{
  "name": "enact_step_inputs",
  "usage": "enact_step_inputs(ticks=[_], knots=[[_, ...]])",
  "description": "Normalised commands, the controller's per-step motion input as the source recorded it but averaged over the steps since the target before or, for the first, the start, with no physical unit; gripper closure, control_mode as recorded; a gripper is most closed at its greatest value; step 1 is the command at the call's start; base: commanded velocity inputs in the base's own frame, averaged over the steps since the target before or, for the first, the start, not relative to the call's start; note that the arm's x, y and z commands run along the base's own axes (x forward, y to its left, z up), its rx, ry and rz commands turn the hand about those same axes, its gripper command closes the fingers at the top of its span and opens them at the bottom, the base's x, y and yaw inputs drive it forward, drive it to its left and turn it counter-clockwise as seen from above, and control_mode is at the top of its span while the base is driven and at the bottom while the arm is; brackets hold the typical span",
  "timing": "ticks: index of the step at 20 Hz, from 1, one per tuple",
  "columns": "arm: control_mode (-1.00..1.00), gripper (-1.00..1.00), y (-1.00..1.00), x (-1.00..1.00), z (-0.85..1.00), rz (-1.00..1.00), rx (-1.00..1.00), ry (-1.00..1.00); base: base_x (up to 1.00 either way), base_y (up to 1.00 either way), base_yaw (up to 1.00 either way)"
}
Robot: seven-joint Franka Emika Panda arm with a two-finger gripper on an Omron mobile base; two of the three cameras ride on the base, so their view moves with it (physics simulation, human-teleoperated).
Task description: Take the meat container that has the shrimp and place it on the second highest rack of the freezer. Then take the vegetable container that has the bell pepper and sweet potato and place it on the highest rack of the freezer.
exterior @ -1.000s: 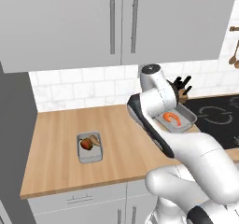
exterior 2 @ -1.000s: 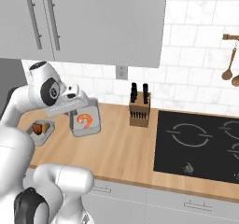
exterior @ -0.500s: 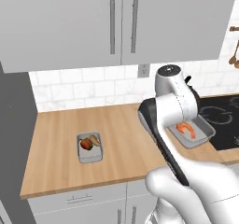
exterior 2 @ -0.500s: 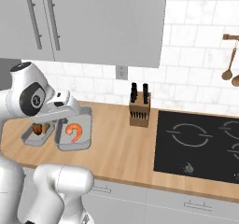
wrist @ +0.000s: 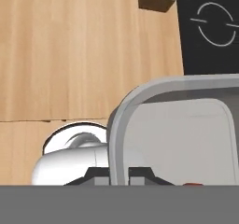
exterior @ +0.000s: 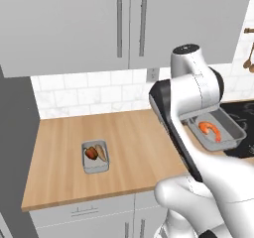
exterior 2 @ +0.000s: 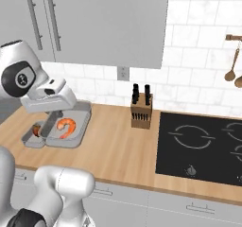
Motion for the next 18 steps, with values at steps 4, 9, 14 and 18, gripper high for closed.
enact_step_inputs(ticks=[4,9,14,18], knots=[[1.0,1.0,0.0,0.0,0.0,0.0,0.0,0.0,-0.58,0.0,0.0],[1.0,1.0,0.0,0.0,0.0,0.0,0.0,0.0,-1.0,0.0,0.01],[1.0,1.0,0.0,0.0,0.0,0.0,0.0,0.0,-0.75,0.39,0.34],[1.0,1.0,0.0,0.0,0.0,0.0,0.0,0.0,-0.12,0.6,0.62]])
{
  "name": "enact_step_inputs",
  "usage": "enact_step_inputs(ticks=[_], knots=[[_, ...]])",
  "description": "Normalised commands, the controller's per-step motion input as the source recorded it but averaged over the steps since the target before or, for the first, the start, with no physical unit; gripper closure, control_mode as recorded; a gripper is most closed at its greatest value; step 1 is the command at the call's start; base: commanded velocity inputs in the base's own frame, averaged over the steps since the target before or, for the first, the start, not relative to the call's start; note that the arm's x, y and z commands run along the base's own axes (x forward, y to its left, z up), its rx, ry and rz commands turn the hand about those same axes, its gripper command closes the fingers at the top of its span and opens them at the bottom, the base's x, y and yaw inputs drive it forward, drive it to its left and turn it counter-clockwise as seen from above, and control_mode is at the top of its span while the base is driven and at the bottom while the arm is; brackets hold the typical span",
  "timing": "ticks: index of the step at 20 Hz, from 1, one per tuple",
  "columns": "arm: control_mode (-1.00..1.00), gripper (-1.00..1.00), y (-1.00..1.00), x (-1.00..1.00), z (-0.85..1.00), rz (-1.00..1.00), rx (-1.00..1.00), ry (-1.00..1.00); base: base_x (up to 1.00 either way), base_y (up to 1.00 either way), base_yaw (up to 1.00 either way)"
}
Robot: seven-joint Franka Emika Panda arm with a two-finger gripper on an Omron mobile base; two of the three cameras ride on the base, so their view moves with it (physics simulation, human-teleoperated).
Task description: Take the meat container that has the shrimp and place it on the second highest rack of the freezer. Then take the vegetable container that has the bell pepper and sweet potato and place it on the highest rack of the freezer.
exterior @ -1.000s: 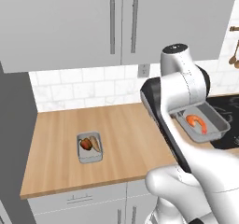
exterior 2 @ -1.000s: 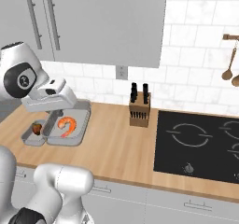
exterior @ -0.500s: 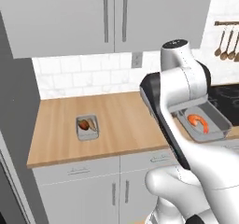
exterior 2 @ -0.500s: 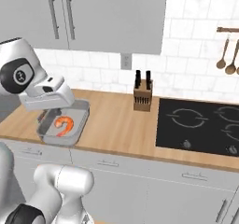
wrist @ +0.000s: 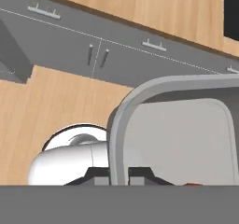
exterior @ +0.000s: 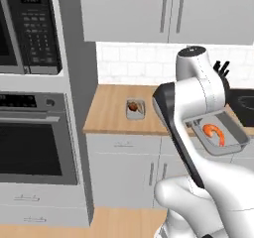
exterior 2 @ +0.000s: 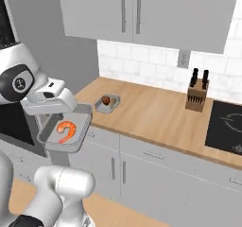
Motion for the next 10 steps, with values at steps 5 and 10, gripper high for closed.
enact_step_inputs(ticks=[5,10], knots=[[1.0,1.0,0.0,0.0,0.0,0.0,0.0,0.0,-0.09,0.87,0.41],[1.0,1.0,0.0,0.0,0.0,0.0,0.0,0.0,-0.02,1.0,0.1]])
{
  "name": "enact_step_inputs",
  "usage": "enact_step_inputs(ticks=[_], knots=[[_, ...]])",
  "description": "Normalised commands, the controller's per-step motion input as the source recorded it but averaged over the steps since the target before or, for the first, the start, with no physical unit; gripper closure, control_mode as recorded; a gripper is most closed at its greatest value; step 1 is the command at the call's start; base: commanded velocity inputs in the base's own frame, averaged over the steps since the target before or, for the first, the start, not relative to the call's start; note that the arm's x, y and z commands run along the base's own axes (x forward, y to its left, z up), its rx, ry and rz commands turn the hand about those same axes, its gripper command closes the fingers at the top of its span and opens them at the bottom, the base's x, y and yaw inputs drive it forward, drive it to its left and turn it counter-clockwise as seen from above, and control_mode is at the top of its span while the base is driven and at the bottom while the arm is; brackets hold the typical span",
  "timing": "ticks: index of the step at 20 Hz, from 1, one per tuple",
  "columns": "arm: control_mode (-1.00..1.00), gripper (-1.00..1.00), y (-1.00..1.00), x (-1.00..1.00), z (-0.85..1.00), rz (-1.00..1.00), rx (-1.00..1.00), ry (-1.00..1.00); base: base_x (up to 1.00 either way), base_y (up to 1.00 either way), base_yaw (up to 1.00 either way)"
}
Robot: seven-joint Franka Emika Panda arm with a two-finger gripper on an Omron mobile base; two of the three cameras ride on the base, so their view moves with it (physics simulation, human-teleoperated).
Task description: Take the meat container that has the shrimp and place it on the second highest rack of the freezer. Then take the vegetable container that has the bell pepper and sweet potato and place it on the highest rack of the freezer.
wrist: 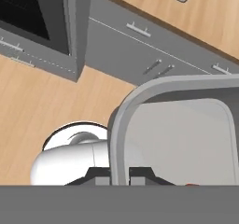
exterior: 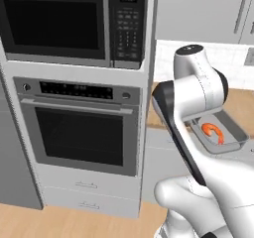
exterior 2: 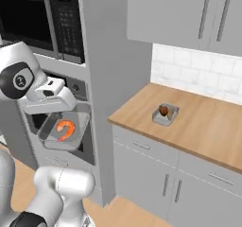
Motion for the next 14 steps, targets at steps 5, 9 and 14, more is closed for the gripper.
enact_step_inputs(ticks=[5,9,14], knots=[[1.0,1.0,0.0,0.0,0.0,0.0,0.0,0.0,0.02,1.0,0.01],[1.0,1.0,0.0,0.0,0.0,0.0,0.0,0.0,0.23,1.0,-0.05],[1.0,1.0,0.0,0.0,0.0,0.0,0.0,0.0,0.25,1.0,-0.1]])
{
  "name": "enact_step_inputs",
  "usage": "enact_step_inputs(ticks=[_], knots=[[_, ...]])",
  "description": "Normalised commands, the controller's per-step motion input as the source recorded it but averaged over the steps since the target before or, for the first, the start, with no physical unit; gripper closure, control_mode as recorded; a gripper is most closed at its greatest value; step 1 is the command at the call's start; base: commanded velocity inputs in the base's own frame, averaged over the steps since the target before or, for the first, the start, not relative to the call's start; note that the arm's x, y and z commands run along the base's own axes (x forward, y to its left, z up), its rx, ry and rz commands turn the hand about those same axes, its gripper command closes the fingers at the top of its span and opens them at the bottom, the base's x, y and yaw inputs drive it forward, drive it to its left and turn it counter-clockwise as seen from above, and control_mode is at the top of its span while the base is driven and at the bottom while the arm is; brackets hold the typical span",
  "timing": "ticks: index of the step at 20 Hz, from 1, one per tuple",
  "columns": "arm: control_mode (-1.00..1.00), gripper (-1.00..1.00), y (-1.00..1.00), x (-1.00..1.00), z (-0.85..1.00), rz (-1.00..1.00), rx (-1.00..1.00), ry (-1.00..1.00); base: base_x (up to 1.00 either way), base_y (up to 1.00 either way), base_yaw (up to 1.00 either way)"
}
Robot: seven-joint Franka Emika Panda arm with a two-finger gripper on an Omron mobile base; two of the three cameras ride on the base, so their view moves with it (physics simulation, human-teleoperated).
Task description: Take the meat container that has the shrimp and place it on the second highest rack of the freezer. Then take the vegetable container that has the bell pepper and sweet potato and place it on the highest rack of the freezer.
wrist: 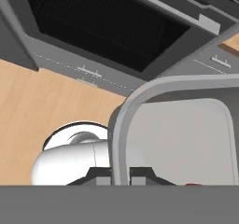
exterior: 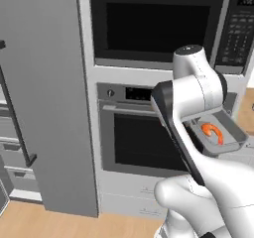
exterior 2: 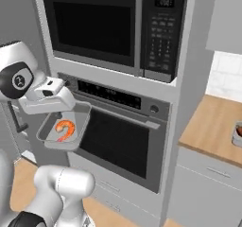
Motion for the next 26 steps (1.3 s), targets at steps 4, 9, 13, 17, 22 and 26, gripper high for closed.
enact_step_inputs(ticks=[4,9,13,17,22,26], knots=[[1.0,1.0,0.0,0.0,0.0,0.0,0.0,0.0,0.15,1.0,-0.12],[1.0,1.0,0.0,0.0,0.0,0.0,0.0,0.0,0.04,1.0,-0.14],[1.0,1.0,0.0,0.0,0.0,0.0,0.0,0.0,0.0,1.0,-0.19],[1.0,1.0,0.0,0.0,0.0,0.0,0.0,0.0,0.0,1.0,-0.21],[1.0,1.0,0.0,0.0,0.0,0.0,0.0,0.0,0.08,0.94,-0.21],[1.0,1.0,0.0,0.0,0.0,0.0,0.0,0.0,0.32,0.77,-0.22]])
